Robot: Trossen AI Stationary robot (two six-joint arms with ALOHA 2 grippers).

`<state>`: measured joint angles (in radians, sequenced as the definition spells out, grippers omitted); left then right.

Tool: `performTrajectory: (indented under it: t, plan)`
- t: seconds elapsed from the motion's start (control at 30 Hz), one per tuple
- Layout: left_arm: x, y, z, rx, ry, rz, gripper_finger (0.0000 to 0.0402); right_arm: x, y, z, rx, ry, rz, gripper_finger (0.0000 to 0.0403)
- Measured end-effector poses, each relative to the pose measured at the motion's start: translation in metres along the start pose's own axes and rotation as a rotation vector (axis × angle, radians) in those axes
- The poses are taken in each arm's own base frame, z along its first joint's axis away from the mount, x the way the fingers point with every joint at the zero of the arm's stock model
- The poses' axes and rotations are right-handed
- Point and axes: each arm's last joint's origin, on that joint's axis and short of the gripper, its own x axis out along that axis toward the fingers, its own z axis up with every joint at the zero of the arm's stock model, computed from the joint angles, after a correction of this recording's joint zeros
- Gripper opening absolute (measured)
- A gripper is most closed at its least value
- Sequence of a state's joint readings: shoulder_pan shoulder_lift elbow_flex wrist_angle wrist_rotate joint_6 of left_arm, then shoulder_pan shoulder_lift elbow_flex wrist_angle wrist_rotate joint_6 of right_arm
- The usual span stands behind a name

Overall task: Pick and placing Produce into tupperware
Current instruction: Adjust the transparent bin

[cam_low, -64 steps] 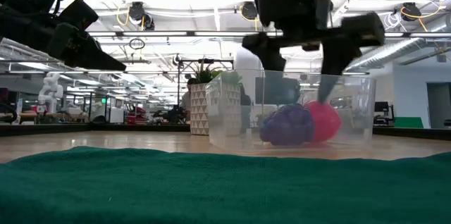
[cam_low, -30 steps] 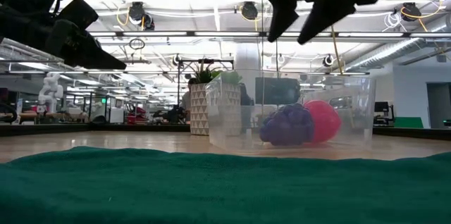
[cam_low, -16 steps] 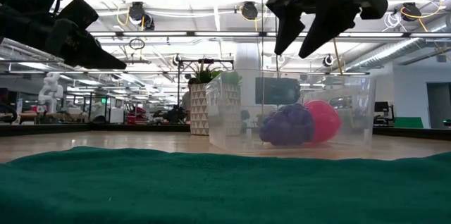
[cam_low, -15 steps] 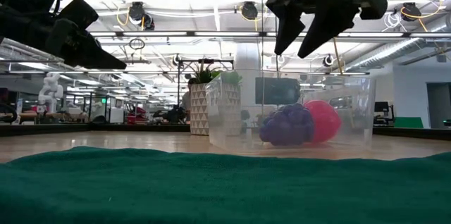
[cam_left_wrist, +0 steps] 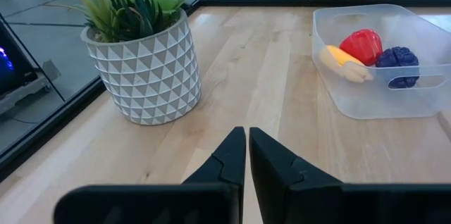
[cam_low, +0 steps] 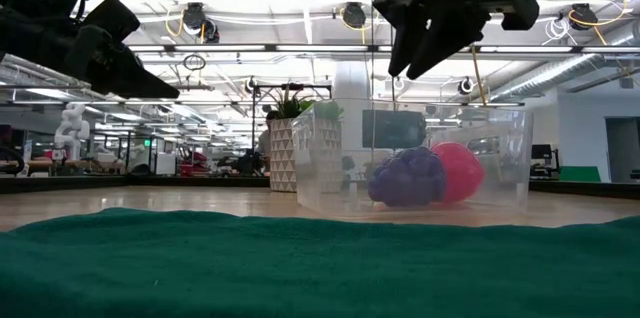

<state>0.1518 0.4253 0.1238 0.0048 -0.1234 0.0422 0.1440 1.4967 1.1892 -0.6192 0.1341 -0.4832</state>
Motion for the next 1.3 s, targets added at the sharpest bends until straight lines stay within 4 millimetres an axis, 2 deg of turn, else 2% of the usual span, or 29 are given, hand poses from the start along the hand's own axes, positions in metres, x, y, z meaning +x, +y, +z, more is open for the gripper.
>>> performTrajectory:
  t: [0.43, 0.63, 0.93, 1.07, 1.3]
  plan:
    - [0.000, -0.001, 0.000, 0.002, -0.003, -0.026, 0.0026, 0.000, -0.001, 0.002, 0.019, -0.022, -0.005, 0.0079]
    - [0.000, -0.003, 0.004, 0.029, -0.038, -0.035, 0.0026, -0.001, 0.000, 0.001, 0.015, -0.030, 0.029, 0.0009]
    - [-0.002, -0.008, 0.012, 0.034, -0.130, -0.076, 0.0026, -0.004, -0.004, -0.001, 0.021, -0.042, 0.021, 0.0001]
    - [-0.003, -0.011, 0.015, 0.020, -0.157, -0.066, 0.0026, -0.010, -0.008, -0.007, 0.046, -0.124, 0.020, 0.0000]
    - [-0.004, -0.020, 0.020, 0.052, -0.209, -0.057, 0.0026, -0.018, 0.000, -0.026, 0.090, -0.229, -0.024, 0.0000]
